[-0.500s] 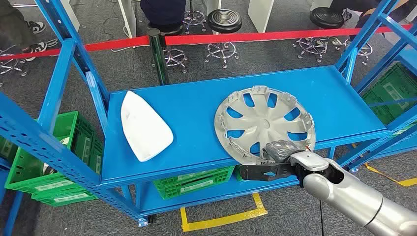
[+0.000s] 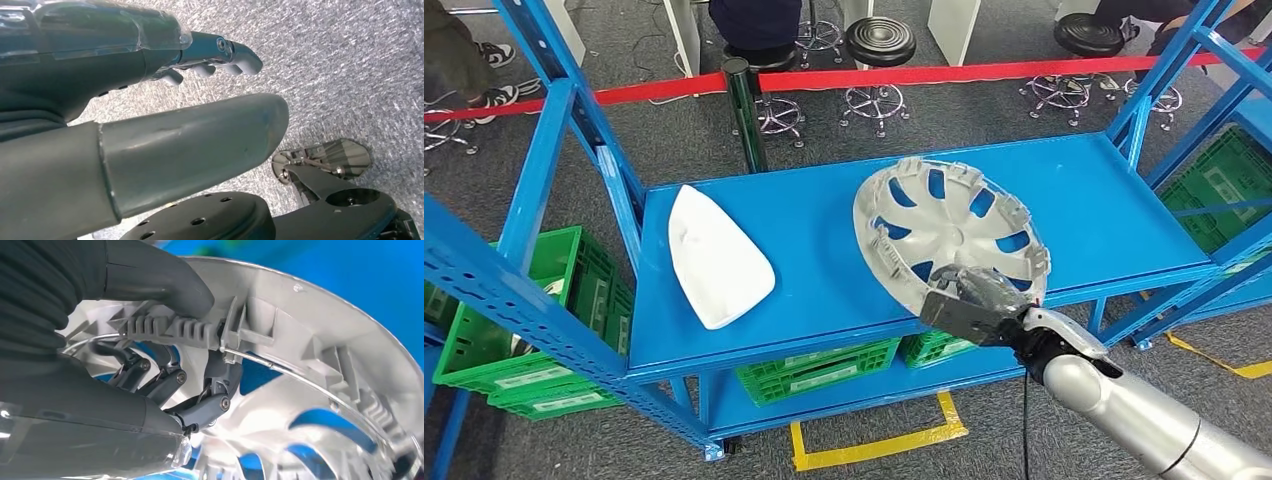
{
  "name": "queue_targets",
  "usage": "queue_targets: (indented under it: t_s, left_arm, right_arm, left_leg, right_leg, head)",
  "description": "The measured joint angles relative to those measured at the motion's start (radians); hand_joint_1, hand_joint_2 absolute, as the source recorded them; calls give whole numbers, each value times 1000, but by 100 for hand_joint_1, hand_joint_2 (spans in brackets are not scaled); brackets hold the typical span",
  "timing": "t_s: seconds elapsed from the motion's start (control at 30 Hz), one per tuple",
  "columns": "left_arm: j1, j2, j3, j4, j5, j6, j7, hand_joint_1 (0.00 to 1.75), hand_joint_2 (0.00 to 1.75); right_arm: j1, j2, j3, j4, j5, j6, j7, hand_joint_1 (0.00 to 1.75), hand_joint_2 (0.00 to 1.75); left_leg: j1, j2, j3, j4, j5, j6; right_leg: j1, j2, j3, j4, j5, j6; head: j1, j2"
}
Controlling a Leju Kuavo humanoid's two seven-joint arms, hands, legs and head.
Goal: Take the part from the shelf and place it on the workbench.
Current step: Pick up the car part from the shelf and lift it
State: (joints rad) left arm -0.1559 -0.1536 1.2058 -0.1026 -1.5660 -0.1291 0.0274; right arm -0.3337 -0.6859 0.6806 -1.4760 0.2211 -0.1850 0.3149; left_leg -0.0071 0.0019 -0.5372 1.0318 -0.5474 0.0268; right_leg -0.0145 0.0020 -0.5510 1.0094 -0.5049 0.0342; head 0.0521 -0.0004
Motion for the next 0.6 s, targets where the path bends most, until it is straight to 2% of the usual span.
queue_targets:
  t_s: [0.07, 0.2, 0.3, 0.43, 0.6]
  left_arm:
    - [0, 0, 0, 0, -2, 6, -3, 0, 0]
    - [0, -1, 0, 0, -2, 12, -38, 0, 175]
    - [0, -1, -7, 0, -2, 27, -90, 0, 175]
    - [1, 0, -27, 0, -2, 58, -105, 0, 175]
    - [2, 1, -43, 0, -2, 64, -106, 0, 175]
  right_arm:
    - [21, 13, -35, -9, -30, -47, -38, 175, 175]
    - [63, 34, -95, -25, -69, -102, -88, 175, 175]
    - [111, 48, -153, -52, -112, -182, -157, 175, 175]
    - [183, 71, -247, -106, -195, -290, -265, 175, 175]
    - [239, 91, -338, -167, -226, -317, -303, 175, 175]
  left_leg:
    - [0, 1, 0, -1, 0, 0]
    - [0, 3, 1, -1, 0, 0]
    - [0, 2, 0, -1, 0, 0]
    - [0, 1, 0, -1, 0, 0]
    - [0, 1, 0, -1, 0, 0]
  right_leg:
    - [0, 0, 0, 0, 0, 0]
    - [0, 1, 0, 0, 0, 0]
    - [0, 0, 0, 0, 0, 0]
    - [0, 0, 0, 0, 0, 0]
    - [0, 0, -1, -1, 0, 0]
  head:
    - [0, 0]
    - [0, 0]
    - [0, 0]
    - [0, 0]
    - [0, 0]
